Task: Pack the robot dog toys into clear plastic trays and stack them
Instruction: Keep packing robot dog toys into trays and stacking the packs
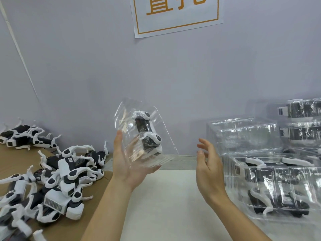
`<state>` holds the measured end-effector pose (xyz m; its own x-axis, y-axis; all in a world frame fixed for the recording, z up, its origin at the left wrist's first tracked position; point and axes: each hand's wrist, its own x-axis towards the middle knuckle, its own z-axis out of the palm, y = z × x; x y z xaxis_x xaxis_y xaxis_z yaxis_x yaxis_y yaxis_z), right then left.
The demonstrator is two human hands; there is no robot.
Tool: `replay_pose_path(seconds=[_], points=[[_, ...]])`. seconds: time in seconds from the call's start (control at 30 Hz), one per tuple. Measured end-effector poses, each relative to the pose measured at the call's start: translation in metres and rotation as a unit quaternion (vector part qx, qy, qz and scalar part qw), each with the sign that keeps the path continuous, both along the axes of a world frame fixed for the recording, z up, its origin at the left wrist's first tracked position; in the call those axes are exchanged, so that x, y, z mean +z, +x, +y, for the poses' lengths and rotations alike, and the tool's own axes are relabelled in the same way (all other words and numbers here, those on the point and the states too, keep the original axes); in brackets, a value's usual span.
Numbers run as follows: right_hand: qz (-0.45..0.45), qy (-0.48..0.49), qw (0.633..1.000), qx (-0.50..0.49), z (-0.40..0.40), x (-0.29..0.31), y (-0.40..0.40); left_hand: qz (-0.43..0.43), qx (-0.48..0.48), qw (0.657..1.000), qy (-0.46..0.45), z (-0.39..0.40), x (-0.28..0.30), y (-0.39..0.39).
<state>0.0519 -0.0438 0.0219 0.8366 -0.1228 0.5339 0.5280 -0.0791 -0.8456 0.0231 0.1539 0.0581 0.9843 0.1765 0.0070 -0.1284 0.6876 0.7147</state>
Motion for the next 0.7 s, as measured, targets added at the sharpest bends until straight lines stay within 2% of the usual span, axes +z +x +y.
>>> replay_pose_path(seconds=[0.1, 0.27, 0.4, 0.57, 0.7], points=[[-0.040, -0.019, 0.999, -0.016, 0.002, 0.002, -0.002, -0.023, -0.042, 0.996, -0.070, 0.000, -0.002, 0.000], [-0.170, -0.082, 0.980, -0.063, 0.006, 0.007, -0.008, -0.045, -0.088, 0.993, 0.067, -0.001, -0.005, -0.001], [-0.250, -0.129, 0.959, -0.035, 0.010, 0.006, -0.012, -0.067, -0.137, 0.980, 0.129, -0.010, -0.005, -0.004], [-0.303, -0.166, 0.938, -0.027, 0.011, 0.006, -0.012, -0.081, -0.127, 0.982, 0.116, -0.010, -0.007, -0.007], [-0.335, -0.178, 0.925, -0.027, 0.012, 0.007, -0.015, -0.101, -0.142, 0.982, 0.066, -0.009, -0.011, -0.006]])
